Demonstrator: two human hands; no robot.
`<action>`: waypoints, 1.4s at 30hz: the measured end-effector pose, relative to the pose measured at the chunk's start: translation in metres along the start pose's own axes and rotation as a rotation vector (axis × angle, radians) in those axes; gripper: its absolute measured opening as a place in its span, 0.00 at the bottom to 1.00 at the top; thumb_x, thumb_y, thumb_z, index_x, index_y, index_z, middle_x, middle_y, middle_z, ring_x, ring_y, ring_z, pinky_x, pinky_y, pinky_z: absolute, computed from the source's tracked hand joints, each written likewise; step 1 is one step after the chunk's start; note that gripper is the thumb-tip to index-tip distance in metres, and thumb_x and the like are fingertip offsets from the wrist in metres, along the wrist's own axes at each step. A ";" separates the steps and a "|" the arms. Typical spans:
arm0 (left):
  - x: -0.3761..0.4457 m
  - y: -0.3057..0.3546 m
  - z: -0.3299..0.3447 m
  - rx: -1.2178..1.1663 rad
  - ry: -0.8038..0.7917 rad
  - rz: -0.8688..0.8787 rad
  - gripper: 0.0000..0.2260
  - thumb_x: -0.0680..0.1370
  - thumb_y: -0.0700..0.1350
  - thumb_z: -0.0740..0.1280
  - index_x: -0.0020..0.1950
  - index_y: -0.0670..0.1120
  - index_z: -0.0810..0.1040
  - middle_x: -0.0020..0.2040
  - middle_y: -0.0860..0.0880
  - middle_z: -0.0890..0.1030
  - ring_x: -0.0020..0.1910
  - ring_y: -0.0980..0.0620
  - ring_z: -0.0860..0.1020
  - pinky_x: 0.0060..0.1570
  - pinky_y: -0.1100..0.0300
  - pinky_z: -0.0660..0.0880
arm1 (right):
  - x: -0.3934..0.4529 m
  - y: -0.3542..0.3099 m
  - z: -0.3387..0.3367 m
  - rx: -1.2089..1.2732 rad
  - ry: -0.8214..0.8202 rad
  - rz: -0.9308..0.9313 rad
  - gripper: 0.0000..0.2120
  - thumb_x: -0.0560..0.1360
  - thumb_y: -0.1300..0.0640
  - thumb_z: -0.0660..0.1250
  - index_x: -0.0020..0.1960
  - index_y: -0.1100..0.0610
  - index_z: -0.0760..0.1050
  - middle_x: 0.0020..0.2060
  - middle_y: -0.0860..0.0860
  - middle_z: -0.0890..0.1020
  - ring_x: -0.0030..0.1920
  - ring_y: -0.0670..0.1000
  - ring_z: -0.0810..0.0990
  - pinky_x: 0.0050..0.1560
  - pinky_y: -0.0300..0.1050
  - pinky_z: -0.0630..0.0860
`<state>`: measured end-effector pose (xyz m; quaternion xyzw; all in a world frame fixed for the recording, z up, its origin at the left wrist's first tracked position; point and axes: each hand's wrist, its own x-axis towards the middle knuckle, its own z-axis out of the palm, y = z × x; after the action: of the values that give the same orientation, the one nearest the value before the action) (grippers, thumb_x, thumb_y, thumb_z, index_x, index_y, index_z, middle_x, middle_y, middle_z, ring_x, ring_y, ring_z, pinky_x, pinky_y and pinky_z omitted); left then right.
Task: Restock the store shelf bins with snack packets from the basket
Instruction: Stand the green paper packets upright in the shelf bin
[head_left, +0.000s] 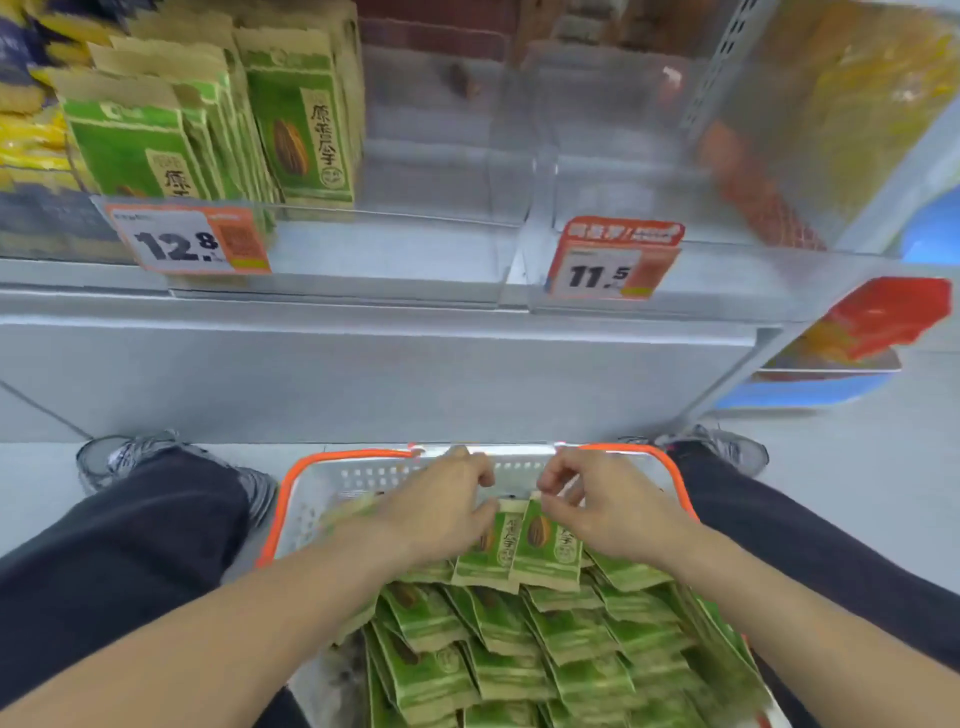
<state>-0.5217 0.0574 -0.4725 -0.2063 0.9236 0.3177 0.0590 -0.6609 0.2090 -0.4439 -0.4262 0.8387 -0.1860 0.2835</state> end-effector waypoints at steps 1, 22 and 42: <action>-0.001 0.001 0.013 0.014 -0.043 -0.016 0.14 0.80 0.52 0.64 0.63 0.47 0.74 0.57 0.49 0.75 0.56 0.49 0.76 0.53 0.60 0.70 | -0.005 0.017 0.007 -0.025 -0.018 0.027 0.03 0.75 0.52 0.71 0.48 0.49 0.77 0.42 0.42 0.81 0.42 0.45 0.81 0.45 0.40 0.74; 0.009 -0.009 0.076 -0.158 -0.320 -0.466 0.27 0.74 0.48 0.75 0.71 0.50 0.70 0.44 0.55 0.77 0.41 0.59 0.76 0.42 0.65 0.71 | -0.015 0.076 0.066 0.024 -0.101 0.317 0.26 0.77 0.47 0.70 0.72 0.51 0.67 0.68 0.55 0.72 0.67 0.57 0.72 0.68 0.52 0.70; -0.002 0.002 0.048 -0.607 -0.169 -0.713 0.16 0.70 0.31 0.75 0.52 0.43 0.77 0.48 0.45 0.85 0.49 0.46 0.83 0.57 0.47 0.78 | -0.025 0.077 0.036 0.638 0.076 0.397 0.19 0.68 0.65 0.79 0.53 0.53 0.74 0.41 0.53 0.84 0.42 0.51 0.84 0.50 0.49 0.82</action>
<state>-0.5218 0.0887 -0.5086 -0.4917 0.6525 0.5489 0.1765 -0.6733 0.2712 -0.5061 -0.1383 0.8147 -0.3951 0.4013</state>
